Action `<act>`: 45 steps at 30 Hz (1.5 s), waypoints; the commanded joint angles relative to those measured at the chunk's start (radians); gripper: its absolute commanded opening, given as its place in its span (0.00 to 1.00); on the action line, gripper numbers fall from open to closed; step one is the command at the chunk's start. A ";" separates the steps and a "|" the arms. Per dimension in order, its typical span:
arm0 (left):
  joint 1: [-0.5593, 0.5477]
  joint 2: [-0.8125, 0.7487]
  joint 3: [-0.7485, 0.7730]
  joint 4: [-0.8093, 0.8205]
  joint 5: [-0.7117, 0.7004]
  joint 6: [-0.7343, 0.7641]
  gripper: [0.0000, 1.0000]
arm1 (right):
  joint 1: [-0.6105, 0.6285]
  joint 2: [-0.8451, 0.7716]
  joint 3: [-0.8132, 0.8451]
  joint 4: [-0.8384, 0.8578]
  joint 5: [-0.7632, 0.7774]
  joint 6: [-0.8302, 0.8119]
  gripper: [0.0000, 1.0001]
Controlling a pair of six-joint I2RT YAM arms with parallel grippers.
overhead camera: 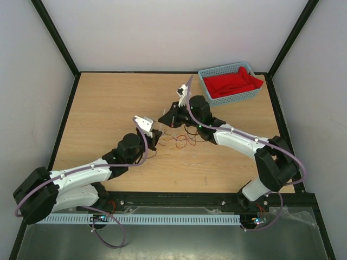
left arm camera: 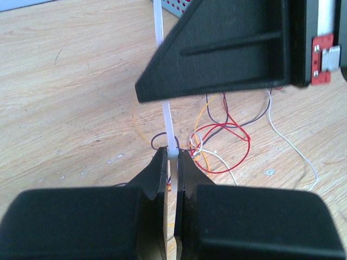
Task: Zip-tie the wires
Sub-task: Tie the cable at the center of the board.
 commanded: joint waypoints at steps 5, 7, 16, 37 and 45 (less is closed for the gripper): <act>-0.029 0.006 -0.069 -0.032 -0.018 -0.068 0.00 | -0.033 0.028 0.115 0.075 0.103 -0.010 0.00; -0.029 0.001 -0.084 -0.032 -0.029 -0.075 0.00 | -0.035 0.031 0.118 0.075 0.103 -0.009 0.00; -0.029 -0.026 -0.155 -0.033 -0.064 -0.133 0.00 | -0.046 0.048 0.146 0.082 0.063 -0.008 0.00; 0.021 -0.268 -0.031 -0.451 -0.192 -0.216 0.00 | -0.199 -0.222 -0.126 0.294 -0.204 -0.094 0.80; 0.192 -0.411 0.101 -0.784 -0.019 -0.275 0.00 | -0.216 -0.537 -0.432 0.383 0.100 -0.228 0.99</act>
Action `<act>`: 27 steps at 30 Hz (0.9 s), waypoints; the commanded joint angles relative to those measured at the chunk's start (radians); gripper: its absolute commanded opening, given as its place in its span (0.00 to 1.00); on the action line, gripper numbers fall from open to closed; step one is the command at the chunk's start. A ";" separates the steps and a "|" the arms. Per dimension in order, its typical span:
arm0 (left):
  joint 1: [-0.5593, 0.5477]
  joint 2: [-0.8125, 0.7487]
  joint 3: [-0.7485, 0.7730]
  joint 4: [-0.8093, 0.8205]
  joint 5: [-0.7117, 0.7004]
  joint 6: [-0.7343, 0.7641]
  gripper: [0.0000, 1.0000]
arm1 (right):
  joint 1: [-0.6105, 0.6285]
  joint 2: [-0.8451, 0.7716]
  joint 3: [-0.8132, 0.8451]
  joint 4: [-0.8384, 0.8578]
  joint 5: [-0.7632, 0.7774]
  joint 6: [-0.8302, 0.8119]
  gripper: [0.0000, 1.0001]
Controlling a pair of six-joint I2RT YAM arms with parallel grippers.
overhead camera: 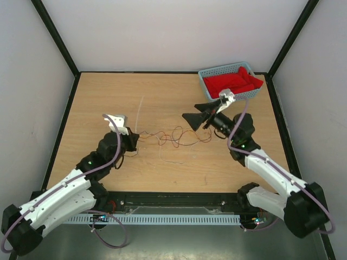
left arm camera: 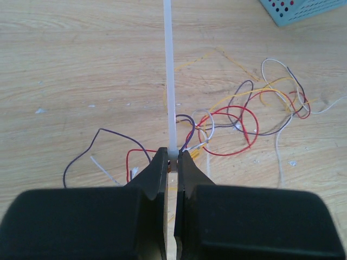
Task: Zip-tie the wires
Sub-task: Tie the cable at the center of the board, then adjust the cable at the center of the board.
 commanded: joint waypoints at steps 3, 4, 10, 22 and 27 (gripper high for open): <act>0.103 -0.035 0.154 -0.313 0.189 -0.003 0.00 | -0.002 -0.109 -0.184 0.167 0.048 -0.102 0.99; 0.117 -0.031 0.176 -0.342 0.226 0.008 0.00 | -0.003 -0.099 -0.193 0.183 -0.014 -0.115 0.99; 0.153 -0.018 0.240 -0.394 0.400 0.057 0.00 | 0.010 0.054 -0.150 0.265 -0.358 -0.133 0.72; 0.161 0.002 0.253 -0.409 0.500 0.118 0.00 | 0.261 0.201 -0.044 0.207 -0.352 -0.461 0.53; 0.163 -0.008 0.249 -0.411 0.498 0.123 0.00 | 0.297 0.312 0.015 0.235 -0.367 -0.537 0.48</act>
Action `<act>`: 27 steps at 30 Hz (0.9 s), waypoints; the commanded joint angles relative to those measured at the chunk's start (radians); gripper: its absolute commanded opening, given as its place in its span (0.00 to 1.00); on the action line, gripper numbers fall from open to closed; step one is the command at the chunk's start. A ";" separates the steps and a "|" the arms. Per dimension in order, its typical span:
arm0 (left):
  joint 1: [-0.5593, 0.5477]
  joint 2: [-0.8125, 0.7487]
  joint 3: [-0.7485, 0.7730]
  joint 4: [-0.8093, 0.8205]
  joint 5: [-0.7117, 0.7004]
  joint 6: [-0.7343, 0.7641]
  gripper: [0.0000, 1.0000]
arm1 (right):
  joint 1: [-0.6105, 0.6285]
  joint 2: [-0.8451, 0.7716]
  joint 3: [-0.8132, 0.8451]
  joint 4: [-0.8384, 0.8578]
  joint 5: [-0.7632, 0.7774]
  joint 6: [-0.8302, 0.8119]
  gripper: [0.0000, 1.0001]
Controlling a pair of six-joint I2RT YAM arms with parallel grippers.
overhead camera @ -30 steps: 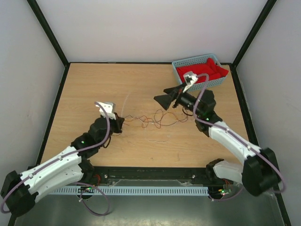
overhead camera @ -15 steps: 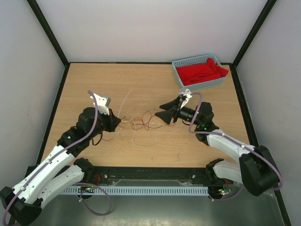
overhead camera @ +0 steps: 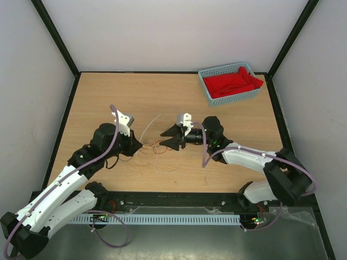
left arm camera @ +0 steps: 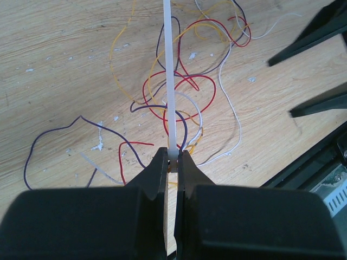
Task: Zip-tie the wires
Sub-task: Adjust the cable at the center of the board.
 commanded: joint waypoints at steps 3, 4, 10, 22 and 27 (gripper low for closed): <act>0.006 -0.019 0.031 -0.007 0.018 0.018 0.00 | 0.050 0.123 0.084 0.066 -0.041 -0.136 0.43; 0.007 -0.018 0.031 -0.007 0.019 0.019 0.00 | 0.057 0.140 0.094 0.071 -0.054 -0.141 0.42; 0.008 -0.023 0.035 -0.008 0.037 0.020 0.00 | 0.095 0.219 0.166 0.023 -0.070 -0.196 0.39; 0.008 -0.024 0.041 -0.011 0.049 0.021 0.00 | 0.116 0.300 0.230 -0.022 -0.036 -0.245 0.38; 0.008 -0.025 0.042 -0.010 0.051 0.020 0.00 | 0.123 0.324 0.241 -0.035 -0.041 -0.253 0.35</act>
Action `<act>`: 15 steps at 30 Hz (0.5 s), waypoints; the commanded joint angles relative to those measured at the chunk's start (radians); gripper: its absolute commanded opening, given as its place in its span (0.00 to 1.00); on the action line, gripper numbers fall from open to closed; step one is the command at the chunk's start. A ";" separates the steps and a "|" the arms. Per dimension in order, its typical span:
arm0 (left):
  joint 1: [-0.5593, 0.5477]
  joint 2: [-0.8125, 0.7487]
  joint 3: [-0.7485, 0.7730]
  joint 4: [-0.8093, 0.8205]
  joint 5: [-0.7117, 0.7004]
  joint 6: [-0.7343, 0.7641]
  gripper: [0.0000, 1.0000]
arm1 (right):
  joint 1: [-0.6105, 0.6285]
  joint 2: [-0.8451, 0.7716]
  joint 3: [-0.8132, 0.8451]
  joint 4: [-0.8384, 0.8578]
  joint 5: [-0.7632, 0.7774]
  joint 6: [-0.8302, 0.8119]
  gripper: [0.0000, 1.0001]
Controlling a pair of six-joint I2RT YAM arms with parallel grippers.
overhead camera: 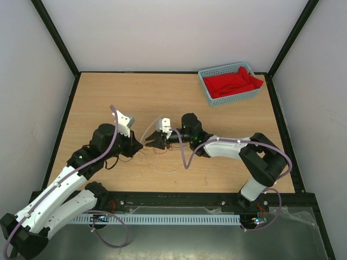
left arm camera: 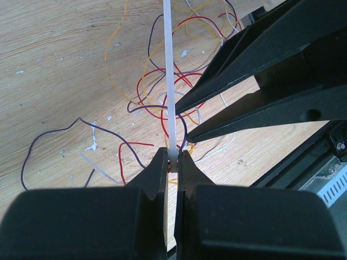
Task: Zip-tie the wires
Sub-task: Adjust the cable at the center of the board.
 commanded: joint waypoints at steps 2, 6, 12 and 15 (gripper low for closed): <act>0.006 -0.017 0.041 -0.004 0.011 0.010 0.00 | 0.020 0.030 0.038 -0.021 -0.015 -0.041 0.35; 0.006 -0.018 0.042 -0.002 0.018 0.009 0.00 | 0.029 0.040 0.043 -0.031 -0.007 -0.051 0.32; 0.006 -0.023 0.035 -0.006 -0.009 0.006 0.00 | 0.033 0.008 0.029 -0.057 0.033 -0.065 0.00; 0.009 -0.029 0.029 -0.019 -0.052 -0.007 0.00 | 0.033 -0.040 0.013 -0.114 0.093 -0.085 0.00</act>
